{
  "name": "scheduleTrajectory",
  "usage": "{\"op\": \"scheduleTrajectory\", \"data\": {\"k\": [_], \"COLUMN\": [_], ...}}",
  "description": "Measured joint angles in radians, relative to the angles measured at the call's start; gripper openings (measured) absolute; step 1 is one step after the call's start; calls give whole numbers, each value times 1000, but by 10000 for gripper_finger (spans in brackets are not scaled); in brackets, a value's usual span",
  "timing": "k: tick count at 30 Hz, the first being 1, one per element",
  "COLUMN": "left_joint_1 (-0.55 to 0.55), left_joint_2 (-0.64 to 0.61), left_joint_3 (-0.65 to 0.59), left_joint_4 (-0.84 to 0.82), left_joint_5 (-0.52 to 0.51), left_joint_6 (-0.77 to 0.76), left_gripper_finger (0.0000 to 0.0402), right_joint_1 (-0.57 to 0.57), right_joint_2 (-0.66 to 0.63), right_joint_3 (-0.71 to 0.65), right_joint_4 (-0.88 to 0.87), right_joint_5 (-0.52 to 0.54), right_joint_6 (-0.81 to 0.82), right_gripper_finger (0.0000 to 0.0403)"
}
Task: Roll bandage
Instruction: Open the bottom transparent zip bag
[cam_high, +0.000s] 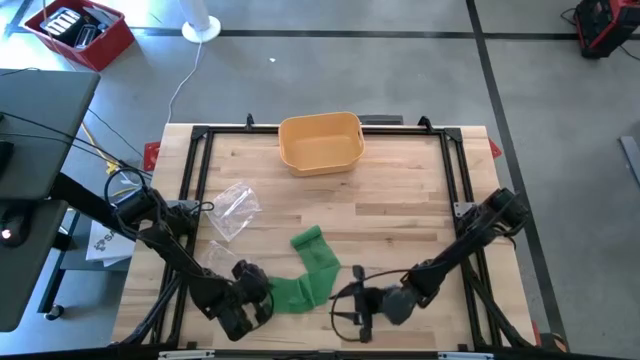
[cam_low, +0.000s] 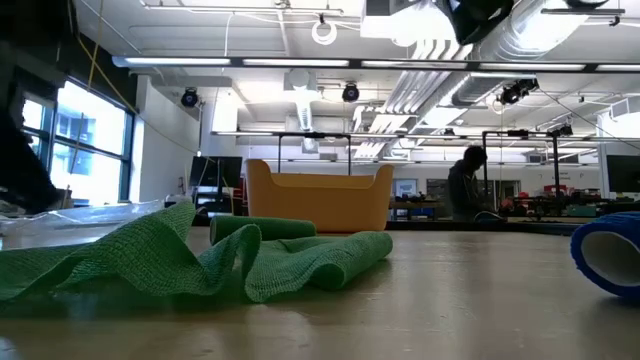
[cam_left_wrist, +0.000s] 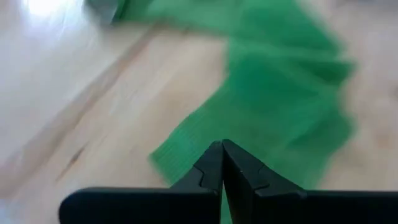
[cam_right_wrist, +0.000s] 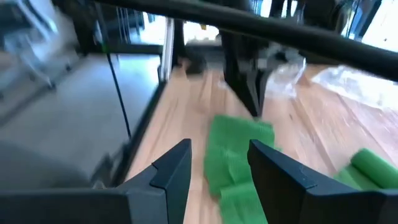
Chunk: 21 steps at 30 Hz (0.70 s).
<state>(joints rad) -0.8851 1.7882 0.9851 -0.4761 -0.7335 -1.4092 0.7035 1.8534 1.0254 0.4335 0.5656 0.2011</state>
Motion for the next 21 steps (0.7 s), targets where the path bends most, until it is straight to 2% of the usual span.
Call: {"op": "scheduleTrajectory", "data": {"k": [3,6,9,11,17,21], "left_joint_1": [13,43,69,80,64,17], "left_joint_2": [-1,-1,-1,-1,-1,-1], "left_joint_3": [82,162,208,220,225,224], "left_joint_4": [-3,-30,-36,-66,-317,-512], "left_joint_5": [-59,-60,-31,29,266,292], "left_joint_6": [144,292,345,337,16,-233], "left_gripper_finger": [1,1,1,1,28,84], "right_joint_1": [5,1,-11,-18,-36,-48], "right_joint_2": [0,0,0,0,0,0], "right_joint_3": [58,79,74,73,72,72], "right_joint_4": [-165,-258,-265,-283,-293,-295], "right_joint_5": [1,15,29,29,29,29], "right_joint_6": [33,97,117,131,159,161], "right_gripper_finger": [154,154,154,154,154,154]}}
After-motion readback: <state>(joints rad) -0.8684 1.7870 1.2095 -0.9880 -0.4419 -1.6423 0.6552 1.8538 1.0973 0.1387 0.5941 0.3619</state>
